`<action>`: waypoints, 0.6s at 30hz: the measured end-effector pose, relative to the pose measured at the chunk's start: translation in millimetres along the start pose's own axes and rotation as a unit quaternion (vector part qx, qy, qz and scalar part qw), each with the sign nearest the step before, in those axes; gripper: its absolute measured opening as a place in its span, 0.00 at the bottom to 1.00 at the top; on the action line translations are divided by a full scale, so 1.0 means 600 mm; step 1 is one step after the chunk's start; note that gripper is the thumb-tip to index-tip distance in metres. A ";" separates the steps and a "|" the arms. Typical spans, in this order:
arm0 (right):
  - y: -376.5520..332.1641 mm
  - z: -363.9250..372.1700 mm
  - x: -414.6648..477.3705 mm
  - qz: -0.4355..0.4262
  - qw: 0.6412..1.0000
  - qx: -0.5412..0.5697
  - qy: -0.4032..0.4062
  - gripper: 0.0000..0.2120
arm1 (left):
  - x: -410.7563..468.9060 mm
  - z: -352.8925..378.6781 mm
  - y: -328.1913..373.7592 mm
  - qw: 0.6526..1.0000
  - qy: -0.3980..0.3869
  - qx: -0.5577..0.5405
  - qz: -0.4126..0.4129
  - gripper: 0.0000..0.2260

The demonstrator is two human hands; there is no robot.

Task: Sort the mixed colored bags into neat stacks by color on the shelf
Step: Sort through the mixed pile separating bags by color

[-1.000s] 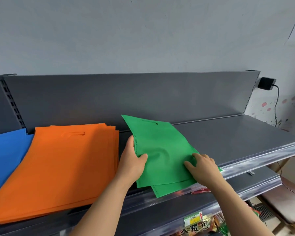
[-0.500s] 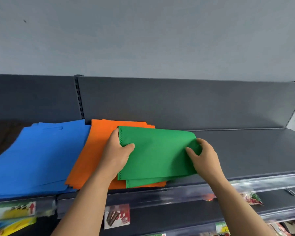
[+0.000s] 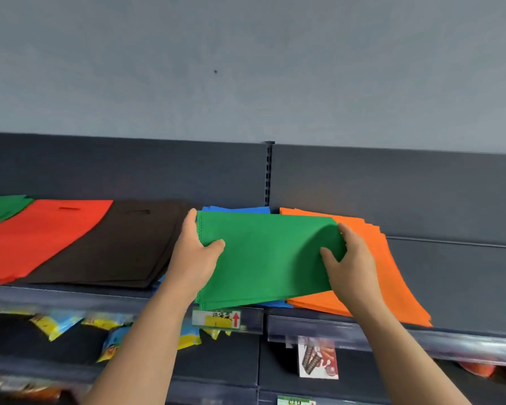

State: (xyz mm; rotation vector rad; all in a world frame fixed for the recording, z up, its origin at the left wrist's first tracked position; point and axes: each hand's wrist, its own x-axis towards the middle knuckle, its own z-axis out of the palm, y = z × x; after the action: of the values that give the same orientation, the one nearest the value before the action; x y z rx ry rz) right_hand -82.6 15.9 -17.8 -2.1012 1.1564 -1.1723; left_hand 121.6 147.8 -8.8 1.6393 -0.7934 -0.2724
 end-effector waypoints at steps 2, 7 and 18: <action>-0.039 0.036 -0.015 -0.013 1.000 0.015 -0.006 0.25 | 0.000 -0.056 -0.013 1.000 0.016 0.001 0.001 0.35; -0.132 0.127 -0.044 -0.046 0.997 0.041 -0.040 0.26 | -0.003 -0.185 -0.044 0.998 0.064 0.023 0.000 0.35; -0.298 0.326 -0.035 -0.133 0.978 0.100 -0.122 0.25 | 0.032 -0.404 -0.097 0.983 0.180 0.030 -0.034 0.35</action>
State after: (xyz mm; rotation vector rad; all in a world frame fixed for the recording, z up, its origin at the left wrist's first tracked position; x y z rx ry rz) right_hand 157.5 128.9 -2.0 -2.2129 0.6343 -1.0544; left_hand 296.9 325.8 -0.7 1.7113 -0.4758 0.0033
